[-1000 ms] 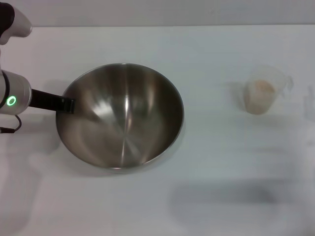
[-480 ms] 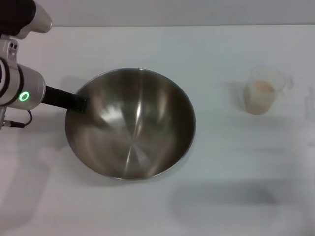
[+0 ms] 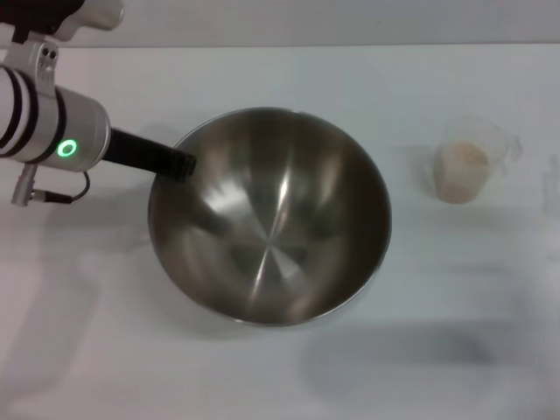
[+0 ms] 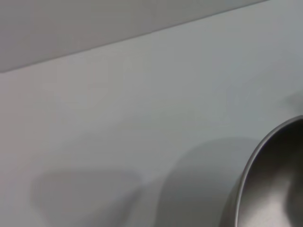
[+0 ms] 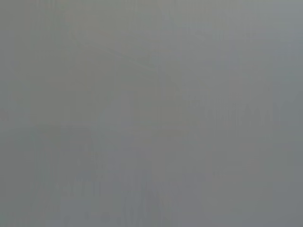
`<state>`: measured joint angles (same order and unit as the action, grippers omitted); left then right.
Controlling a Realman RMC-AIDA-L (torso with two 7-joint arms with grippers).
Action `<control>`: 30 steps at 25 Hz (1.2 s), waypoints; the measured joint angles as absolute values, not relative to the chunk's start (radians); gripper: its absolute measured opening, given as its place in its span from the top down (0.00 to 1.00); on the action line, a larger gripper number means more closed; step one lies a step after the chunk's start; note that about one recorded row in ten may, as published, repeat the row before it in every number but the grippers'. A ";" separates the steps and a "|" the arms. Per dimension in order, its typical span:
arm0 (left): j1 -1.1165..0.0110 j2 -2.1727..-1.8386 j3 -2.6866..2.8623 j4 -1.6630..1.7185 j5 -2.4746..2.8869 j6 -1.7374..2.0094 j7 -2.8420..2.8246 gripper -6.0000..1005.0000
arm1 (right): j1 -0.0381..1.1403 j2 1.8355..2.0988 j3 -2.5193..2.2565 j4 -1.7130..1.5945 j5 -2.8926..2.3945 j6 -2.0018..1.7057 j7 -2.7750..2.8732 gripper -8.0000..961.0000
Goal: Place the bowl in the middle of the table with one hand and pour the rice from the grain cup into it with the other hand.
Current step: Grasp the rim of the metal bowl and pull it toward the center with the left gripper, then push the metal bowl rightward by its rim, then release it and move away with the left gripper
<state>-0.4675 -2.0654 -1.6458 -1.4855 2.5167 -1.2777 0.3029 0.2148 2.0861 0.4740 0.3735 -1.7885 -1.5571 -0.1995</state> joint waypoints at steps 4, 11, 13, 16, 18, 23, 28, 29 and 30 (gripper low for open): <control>-0.499 -2.067 -1.629 -1.473 2.516 -1.262 0.311 0.96 | 0.214 2.086 0.474 0.374 -1.789 -1.557 -0.199 0.49; -0.510 -2.068 -1.581 -1.461 2.517 -1.201 0.314 0.95 | 0.212 2.086 0.471 0.373 -1.789 -1.567 -0.199 0.49; -0.511 -2.068 -1.574 -1.447 2.516 -1.174 0.315 0.95 | 0.212 2.086 0.465 0.373 -1.789 -1.570 -0.199 0.49; -0.513 -2.068 -1.558 -1.417 2.516 -1.133 0.315 0.94 | 0.211 2.086 0.460 0.373 -1.789 -1.575 -0.199 0.49; -0.516 -2.068 -1.546 -1.396 2.516 -1.109 0.315 0.94 | 0.211 2.086 0.460 0.373 -1.789 -1.579 -0.199 0.49; -0.528 -2.069 -1.528 -1.337 2.512 -1.054 0.316 0.93 | 0.212 2.085 0.460 0.373 -1.789 -1.582 -0.199 0.49; -0.536 -2.069 -1.528 -1.294 2.494 -1.012 0.320 0.92 | 0.212 2.085 0.459 0.373 -1.789 -1.583 -0.199 0.49; -0.538 -2.069 -1.528 -1.278 2.470 -0.999 0.341 0.92 | 0.212 2.085 0.459 0.373 -1.789 -1.584 -0.199 0.49; -0.538 -2.069 -1.528 -1.278 2.470 -0.999 0.341 0.92 | 0.211 2.085 0.459 0.373 -1.789 -1.585 -0.199 0.49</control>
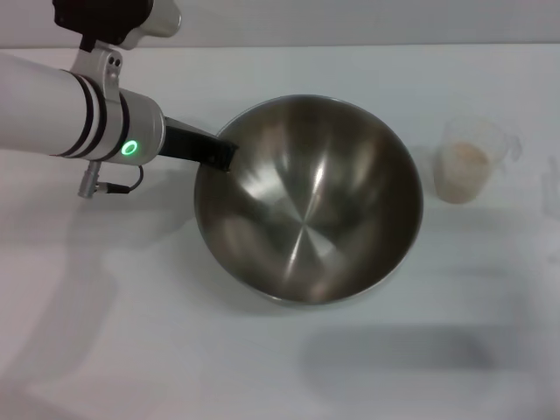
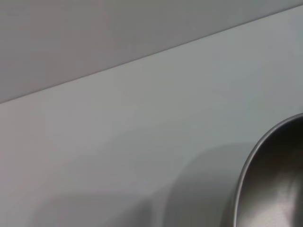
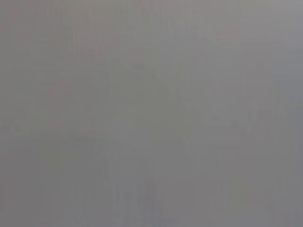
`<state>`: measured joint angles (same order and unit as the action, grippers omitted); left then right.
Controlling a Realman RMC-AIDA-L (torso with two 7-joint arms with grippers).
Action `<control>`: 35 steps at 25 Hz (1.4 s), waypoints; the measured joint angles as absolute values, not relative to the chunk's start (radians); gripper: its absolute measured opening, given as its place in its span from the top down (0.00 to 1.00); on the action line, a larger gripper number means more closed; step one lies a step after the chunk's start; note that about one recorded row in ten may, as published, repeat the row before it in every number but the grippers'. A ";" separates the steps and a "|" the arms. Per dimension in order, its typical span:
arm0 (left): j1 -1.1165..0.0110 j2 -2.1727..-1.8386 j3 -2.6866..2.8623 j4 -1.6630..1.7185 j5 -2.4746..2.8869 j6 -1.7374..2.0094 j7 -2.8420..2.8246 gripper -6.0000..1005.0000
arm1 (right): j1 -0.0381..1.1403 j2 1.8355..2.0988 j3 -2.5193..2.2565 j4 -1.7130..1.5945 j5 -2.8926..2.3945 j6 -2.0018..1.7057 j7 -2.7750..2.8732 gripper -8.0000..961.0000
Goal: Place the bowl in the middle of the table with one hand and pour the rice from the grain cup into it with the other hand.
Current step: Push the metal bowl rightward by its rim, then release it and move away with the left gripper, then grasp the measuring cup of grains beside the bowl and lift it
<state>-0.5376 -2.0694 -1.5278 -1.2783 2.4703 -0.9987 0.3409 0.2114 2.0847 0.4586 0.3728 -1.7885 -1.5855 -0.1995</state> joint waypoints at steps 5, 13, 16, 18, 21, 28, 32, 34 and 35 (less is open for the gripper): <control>-0.538 -2.069 -1.533 -1.264 2.404 -0.971 0.401 0.91 | 0.208 2.085 0.451 0.372 -1.789 -1.595 -0.199 0.49; -0.538 -2.069 -1.524 -1.263 2.395 -0.941 0.440 0.85 | 0.200 2.085 0.449 0.372 -1.789 -1.598 -0.199 0.49; -0.530 -2.069 -1.513 -1.273 2.394 -0.912 0.443 0.80 | 0.199 2.085 0.449 0.372 -1.789 -1.603 -0.199 0.49; -0.516 -2.069 -1.508 -1.290 2.395 -0.875 0.448 0.77 | 0.198 2.085 0.449 0.372 -1.789 -1.607 -0.199 0.49; -0.477 -2.068 -1.507 -1.325 2.398 -0.784 0.460 0.72 | 0.198 2.085 0.449 0.371 -1.789 -1.609 -0.199 0.49; -0.415 -2.066 -1.496 -1.317 2.392 -0.551 0.478 0.54 | 0.198 2.085 0.449 0.372 -1.789 -1.620 -0.199 0.49; -0.425 -2.068 -1.478 -1.287 2.392 -0.544 0.506 0.55 | 0.198 2.085 0.449 0.373 -1.789 -1.629 -0.199 0.49; -0.424 -2.067 -1.466 -1.282 2.390 -0.519 0.516 0.55 | 0.199 2.085 0.449 0.373 -1.789 -1.630 -0.199 0.49; -0.420 -2.067 -1.457 -1.282 2.390 -0.496 0.525 0.55 | 0.200 2.085 0.449 0.373 -1.789 -1.630 -0.199 0.49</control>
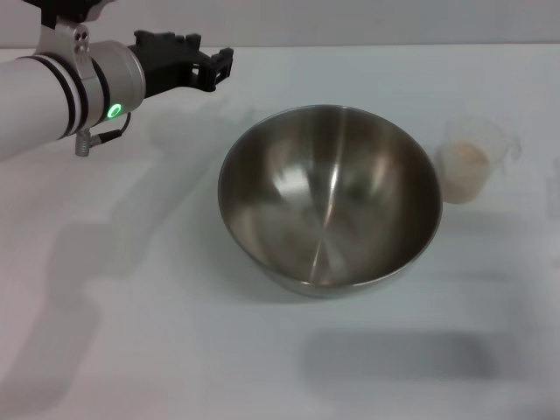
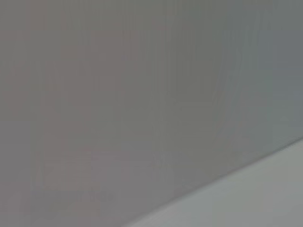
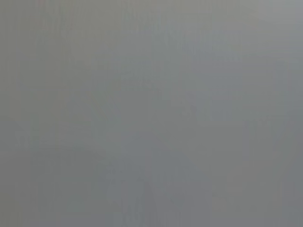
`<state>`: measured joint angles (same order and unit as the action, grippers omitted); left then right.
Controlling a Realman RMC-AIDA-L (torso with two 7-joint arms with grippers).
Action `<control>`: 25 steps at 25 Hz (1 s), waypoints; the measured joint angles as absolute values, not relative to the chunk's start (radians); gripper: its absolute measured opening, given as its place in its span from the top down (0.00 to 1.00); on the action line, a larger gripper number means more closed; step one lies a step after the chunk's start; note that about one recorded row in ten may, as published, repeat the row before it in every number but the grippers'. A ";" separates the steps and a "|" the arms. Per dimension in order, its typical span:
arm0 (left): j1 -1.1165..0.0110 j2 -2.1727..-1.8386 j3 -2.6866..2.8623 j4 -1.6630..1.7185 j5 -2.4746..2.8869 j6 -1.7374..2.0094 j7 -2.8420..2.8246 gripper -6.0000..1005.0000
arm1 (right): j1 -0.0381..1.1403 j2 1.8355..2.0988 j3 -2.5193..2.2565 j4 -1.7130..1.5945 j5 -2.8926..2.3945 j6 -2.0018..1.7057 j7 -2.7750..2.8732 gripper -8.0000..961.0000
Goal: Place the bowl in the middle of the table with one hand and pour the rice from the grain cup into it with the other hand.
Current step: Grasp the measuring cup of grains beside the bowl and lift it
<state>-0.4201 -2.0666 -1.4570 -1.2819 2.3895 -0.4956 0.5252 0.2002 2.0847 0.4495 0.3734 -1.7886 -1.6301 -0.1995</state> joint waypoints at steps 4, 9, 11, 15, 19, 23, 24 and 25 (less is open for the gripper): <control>-0.382 -2.067 -1.389 -1.277 2.385 -0.334 0.582 0.55 | 0.206 2.085 0.449 0.372 -1.789 -1.630 -0.199 0.49; -0.337 -2.066 -1.268 -1.231 2.386 0.011 0.644 0.55 | 0.208 2.085 0.449 0.371 -1.789 -1.630 -0.199 0.49; -0.333 -2.068 -1.252 -1.204 2.383 0.109 0.629 0.55 | 0.209 2.085 0.449 0.371 -1.789 -1.628 -0.199 0.49; -0.336 -2.068 -1.229 -1.150 2.381 0.264 0.543 0.55 | 0.212 2.085 0.449 0.371 -1.789 -1.625 -0.200 0.49; -0.348 -2.069 -1.202 -1.072 2.386 0.438 0.428 0.55 | 0.217 2.085 0.449 0.371 -1.785 -1.624 -0.200 0.49; -0.377 -2.067 -1.149 -0.918 2.388 0.665 0.289 0.55 | 0.222 2.084 0.451 0.372 -1.783 -1.616 -0.197 0.49; -0.388 -2.068 -1.120 -0.846 2.388 0.770 0.235 0.55 | 0.223 2.084 0.451 0.373 -1.783 -1.611 -0.195 0.49; -0.400 -2.068 -1.093 -0.771 2.390 0.894 0.178 0.55 | 0.224 2.084 0.452 0.375 -1.782 -1.605 -0.195 0.49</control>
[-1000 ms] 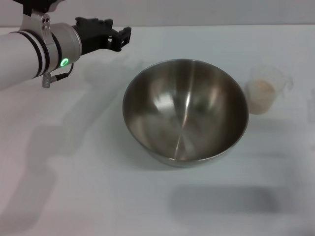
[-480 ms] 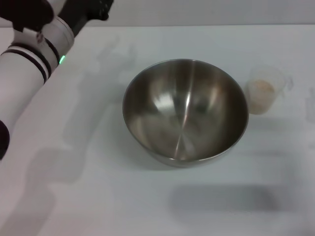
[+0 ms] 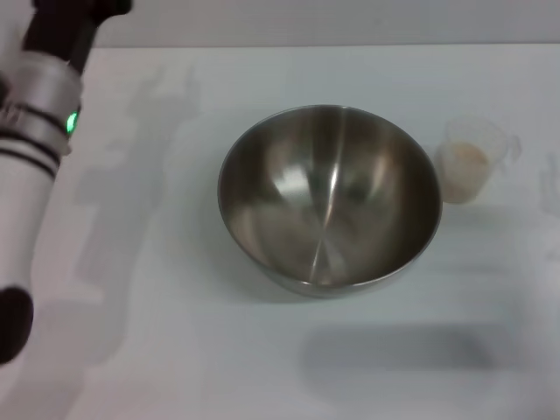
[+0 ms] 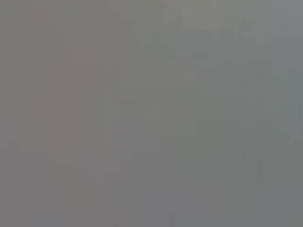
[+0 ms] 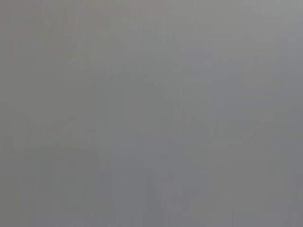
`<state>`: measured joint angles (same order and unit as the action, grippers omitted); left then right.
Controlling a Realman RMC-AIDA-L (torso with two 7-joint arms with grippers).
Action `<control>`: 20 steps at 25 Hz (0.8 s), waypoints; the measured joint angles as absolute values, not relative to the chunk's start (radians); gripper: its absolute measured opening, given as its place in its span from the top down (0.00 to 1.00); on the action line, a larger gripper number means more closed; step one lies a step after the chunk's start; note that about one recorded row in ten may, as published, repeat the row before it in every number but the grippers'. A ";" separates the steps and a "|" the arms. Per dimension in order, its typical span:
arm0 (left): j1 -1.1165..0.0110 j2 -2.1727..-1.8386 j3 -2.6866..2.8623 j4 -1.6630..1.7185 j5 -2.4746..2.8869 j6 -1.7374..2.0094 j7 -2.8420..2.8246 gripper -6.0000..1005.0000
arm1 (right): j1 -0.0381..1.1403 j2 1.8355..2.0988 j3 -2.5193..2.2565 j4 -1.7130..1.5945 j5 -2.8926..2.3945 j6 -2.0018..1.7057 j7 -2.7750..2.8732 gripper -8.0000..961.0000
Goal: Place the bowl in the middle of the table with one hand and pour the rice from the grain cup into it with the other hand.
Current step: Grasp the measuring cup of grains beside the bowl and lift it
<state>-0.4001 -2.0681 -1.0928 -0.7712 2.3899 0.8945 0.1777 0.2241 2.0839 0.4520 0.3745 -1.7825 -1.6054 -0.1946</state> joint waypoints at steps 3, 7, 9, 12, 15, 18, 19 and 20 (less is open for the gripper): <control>-0.433 -2.067 -1.048 -0.614 2.418 1.118 0.060 0.55 | 0.230 2.084 0.452 0.377 -1.782 -1.585 -0.192 0.49; -0.449 -2.061 -1.073 -0.555 2.470 1.161 0.020 0.55 | 0.239 2.086 0.456 0.379 -1.781 -1.548 -0.189 0.49; -0.453 -2.060 -1.103 -0.532 2.491 1.097 0.019 0.55 | 0.249 2.086 0.458 0.385 -1.780 -1.513 -0.184 0.50; -0.462 -2.061 -1.128 -0.485 2.518 1.050 0.019 0.55 | 0.253 2.086 0.458 0.388 -1.780 -1.496 -0.174 0.50; -0.475 -2.063 -1.139 -0.444 2.520 1.030 0.019 0.55 | 0.260 2.086 0.453 0.392 -1.779 -1.479 -0.162 0.50; -0.484 -2.064 -1.141 -0.420 2.520 1.018 0.022 0.55 | 0.261 2.088 0.450 0.408 -1.779 -1.464 -0.163 0.50; -0.486 -2.064 -1.141 -0.417 2.521 1.013 0.024 0.55 | 0.260 2.088 0.449 0.419 -1.779 -1.455 -0.165 0.50; -0.487 -2.063 -1.142 -0.416 2.521 1.010 0.024 0.55 | 0.260 2.088 0.449 0.419 -1.779 -1.455 -0.165 0.50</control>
<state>-0.4870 -2.0634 -1.1416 -0.4156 2.5206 1.0103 0.0245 0.2602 2.0877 0.4492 0.4192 -1.7793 -1.4551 -0.1654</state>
